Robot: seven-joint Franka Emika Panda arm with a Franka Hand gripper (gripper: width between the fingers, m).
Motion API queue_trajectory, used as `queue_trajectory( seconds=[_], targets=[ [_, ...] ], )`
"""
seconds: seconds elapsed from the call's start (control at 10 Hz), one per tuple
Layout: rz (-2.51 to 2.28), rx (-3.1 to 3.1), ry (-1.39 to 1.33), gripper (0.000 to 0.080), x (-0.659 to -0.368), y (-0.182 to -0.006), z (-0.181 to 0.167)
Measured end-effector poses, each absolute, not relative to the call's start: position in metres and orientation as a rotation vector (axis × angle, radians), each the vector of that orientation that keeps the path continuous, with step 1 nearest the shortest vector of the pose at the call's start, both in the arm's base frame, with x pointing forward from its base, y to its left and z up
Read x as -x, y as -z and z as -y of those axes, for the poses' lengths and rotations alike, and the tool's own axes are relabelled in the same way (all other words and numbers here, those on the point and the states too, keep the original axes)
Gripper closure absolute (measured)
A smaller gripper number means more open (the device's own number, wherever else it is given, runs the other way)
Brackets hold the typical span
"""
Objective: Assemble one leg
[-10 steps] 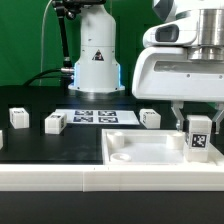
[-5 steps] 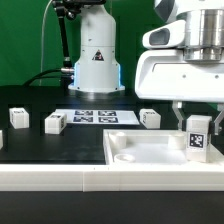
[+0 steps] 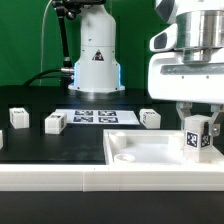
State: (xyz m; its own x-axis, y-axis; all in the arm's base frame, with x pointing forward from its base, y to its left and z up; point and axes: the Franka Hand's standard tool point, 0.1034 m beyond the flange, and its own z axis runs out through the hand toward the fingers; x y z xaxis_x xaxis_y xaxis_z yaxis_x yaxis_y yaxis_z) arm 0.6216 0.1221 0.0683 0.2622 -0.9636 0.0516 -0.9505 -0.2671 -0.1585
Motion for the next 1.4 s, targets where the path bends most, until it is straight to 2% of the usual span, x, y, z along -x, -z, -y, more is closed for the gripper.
queue_trajectory(
  seconds=[0.2, 0.6, 0.7, 0.8, 0.9, 1.0, 1.4],
  targets=[
    [-2.107, 2.194, 0.162, 0.0506, -0.6238, -0.0675, -0.1227],
    [-2.209, 2.07, 0.131, 0.0506, -0.6231, -0.0677, -0.1222],
    [-2.19, 2.092, 0.133, 0.0424, -0.623, -0.0673, -0.1218],
    [-2.133, 2.15, 0.142, 0.0241, -0.6232, -0.0674, -0.1215],
    [-2.048, 2.226, 0.162, 0.0241, -0.6237, -0.0674, -0.1205],
    [-1.908, 2.344, 0.192, 0.0169, -0.6228, -0.066, -0.121],
    [-1.258, 2.779, 0.251, 0.0151, -0.6218, -0.0653, -0.1264]
  ],
)
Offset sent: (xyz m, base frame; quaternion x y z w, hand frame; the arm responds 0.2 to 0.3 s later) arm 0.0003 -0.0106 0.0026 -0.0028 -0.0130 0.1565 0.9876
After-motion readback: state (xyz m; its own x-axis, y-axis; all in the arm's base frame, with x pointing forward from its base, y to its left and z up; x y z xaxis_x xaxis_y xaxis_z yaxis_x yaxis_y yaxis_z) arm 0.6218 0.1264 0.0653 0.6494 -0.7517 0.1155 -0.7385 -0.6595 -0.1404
